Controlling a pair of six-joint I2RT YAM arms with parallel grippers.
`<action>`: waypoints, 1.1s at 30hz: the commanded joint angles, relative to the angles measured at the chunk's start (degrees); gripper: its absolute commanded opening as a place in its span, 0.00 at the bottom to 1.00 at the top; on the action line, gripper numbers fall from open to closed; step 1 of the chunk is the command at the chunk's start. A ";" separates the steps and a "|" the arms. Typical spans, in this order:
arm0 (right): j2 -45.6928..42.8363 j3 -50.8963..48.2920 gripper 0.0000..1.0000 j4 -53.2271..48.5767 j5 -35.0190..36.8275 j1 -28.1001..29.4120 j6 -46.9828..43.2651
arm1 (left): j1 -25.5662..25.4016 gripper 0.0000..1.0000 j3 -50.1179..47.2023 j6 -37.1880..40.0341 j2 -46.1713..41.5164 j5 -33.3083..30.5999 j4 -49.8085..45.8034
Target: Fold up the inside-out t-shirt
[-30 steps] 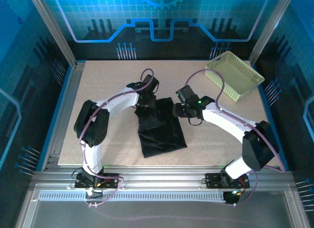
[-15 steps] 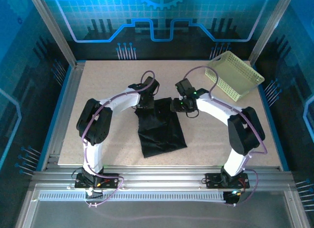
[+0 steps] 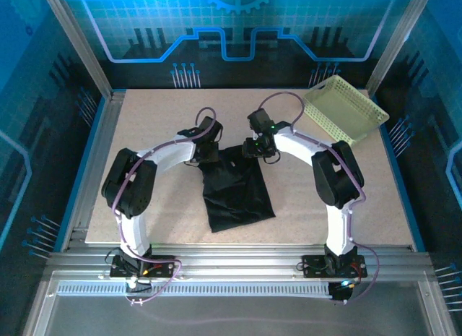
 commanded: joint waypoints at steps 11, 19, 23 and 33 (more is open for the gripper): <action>4.35 11.09 0.04 -5.17 1.55 -0.41 -1.52 | 6.61 0.00 -11.94 -7.34 -10.97 2.11 10.84; 7.11 17.85 0.04 -8.23 2.92 -0.33 -0.89 | 10.23 0.00 -17.69 -11.29 -13.41 3.06 15.03; 10.64 23.42 0.07 -11.32 2.88 0.54 -0.95 | 11.14 0.00 -19.06 -12.25 -13.49 3.48 15.79; 14.02 32.21 0.17 -14.61 -0.59 2.90 0.04 | 14.86 0.37 -22.96 -13.03 -19.95 1.02 13.28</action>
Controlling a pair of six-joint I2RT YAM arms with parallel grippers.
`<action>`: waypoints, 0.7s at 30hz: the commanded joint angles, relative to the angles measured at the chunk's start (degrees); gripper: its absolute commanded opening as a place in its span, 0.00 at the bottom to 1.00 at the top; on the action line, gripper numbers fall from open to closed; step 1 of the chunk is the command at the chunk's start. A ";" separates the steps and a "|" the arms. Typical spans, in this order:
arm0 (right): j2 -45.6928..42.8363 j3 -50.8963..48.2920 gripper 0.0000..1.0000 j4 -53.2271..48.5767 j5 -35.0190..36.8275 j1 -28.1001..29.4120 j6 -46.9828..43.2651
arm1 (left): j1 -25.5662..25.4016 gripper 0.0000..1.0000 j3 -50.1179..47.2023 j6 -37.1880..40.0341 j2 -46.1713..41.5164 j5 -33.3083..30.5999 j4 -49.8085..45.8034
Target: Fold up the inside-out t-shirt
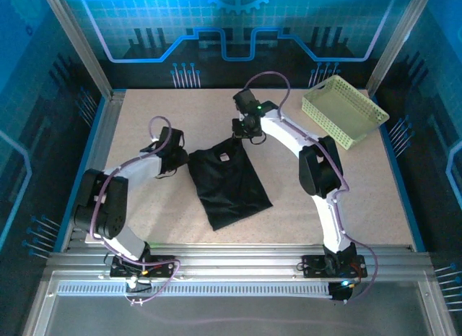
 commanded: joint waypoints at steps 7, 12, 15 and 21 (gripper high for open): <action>2.23 6.65 0.25 -4.85 -0.93 1.76 0.67 | -5.45 0.60 1.02 12.50 -8.69 0.83 -1.86; -2.49 0.03 0.32 -1.49 -0.87 0.62 0.09 | -14.16 0.68 4.06 20.23 -7.56 -3.40 -3.56; -4.18 -3.07 0.36 0.12 -0.86 0.14 -0.72 | -16.94 0.73 5.73 24.46 -4.99 -6.04 -3.76; -3.36 -4.74 0.37 1.16 -1.24 -0.38 -1.09 | -19.43 0.79 11.40 27.91 1.66 -9.12 -6.35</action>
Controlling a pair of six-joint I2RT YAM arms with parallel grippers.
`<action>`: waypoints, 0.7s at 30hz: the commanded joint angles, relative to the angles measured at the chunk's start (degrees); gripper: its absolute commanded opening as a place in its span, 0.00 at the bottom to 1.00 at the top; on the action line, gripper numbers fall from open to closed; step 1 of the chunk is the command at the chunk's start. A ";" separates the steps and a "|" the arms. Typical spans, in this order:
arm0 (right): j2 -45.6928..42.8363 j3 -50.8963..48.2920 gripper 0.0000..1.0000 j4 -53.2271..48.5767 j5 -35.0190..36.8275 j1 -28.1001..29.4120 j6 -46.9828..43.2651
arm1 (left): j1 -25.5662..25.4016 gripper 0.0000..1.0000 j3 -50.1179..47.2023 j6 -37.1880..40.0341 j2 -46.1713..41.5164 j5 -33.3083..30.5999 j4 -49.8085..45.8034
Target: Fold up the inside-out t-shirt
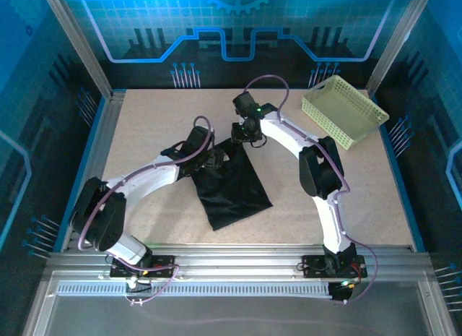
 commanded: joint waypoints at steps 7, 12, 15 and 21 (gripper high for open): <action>-0.30 -0.65 0.37 3.01 -1.01 -0.86 -0.61 | -0.39 0.67 7.57 1.48 7.91 -9.87 -5.67; 2.42 1.83 0.37 3.22 -2.40 -0.92 -1.58 | 0.06 0.40 8.95 -0.33 9.22 -10.88 -5.39; 4.50 4.45 0.36 2.54 -2.98 -0.92 -2.25 | 0.64 0.26 9.22 -1.04 9.35 -9.96 -5.07; 5.85 8.79 0.23 1.54 -2.48 -0.92 -2.59 | 4.39 0.01 6.80 -3.89 6.73 -7.69 -3.53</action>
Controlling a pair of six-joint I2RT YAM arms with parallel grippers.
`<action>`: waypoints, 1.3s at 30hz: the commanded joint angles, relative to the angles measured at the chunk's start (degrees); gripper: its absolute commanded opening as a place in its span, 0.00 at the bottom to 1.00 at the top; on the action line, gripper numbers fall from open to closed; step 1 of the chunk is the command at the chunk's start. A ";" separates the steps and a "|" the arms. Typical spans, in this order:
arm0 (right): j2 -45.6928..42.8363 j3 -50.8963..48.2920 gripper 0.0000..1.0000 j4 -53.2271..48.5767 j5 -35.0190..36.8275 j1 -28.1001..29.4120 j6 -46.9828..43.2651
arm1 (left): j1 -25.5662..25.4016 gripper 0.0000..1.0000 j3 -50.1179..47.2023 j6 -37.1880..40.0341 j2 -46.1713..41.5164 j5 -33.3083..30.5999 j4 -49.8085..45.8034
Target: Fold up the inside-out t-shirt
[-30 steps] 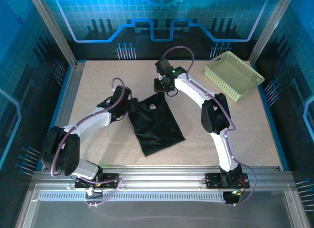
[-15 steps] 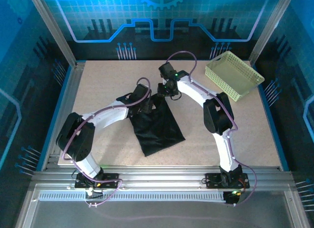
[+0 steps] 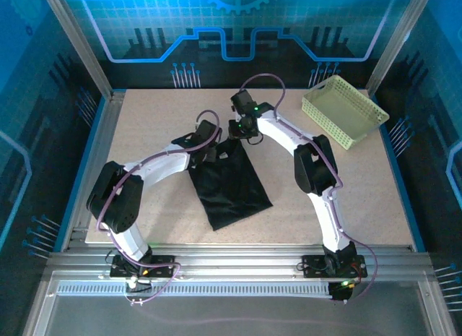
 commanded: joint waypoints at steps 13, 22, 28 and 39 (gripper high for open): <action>0.12 4.86 0.05 0.00 0.29 0.07 -0.34 | 12.28 0.00 -6.29 -7.17 -6.03 7.83 4.92; 4.88 12.67 0.31 -2.35 -0.09 0.63 -2.01 | 13.21 0.32 -5.24 -8.40 -1.52 9.23 3.22; -0.02 8.12 0.36 -2.51 1.00 0.37 -4.67 | 15.84 0.49 -7.14 -11.32 -5.75 6.61 -0.04; -7.64 -13.57 0.44 8.11 -5.77 0.11 -3.38 | 18.09 0.69 -16.90 -18.77 -12.59 13.63 2.83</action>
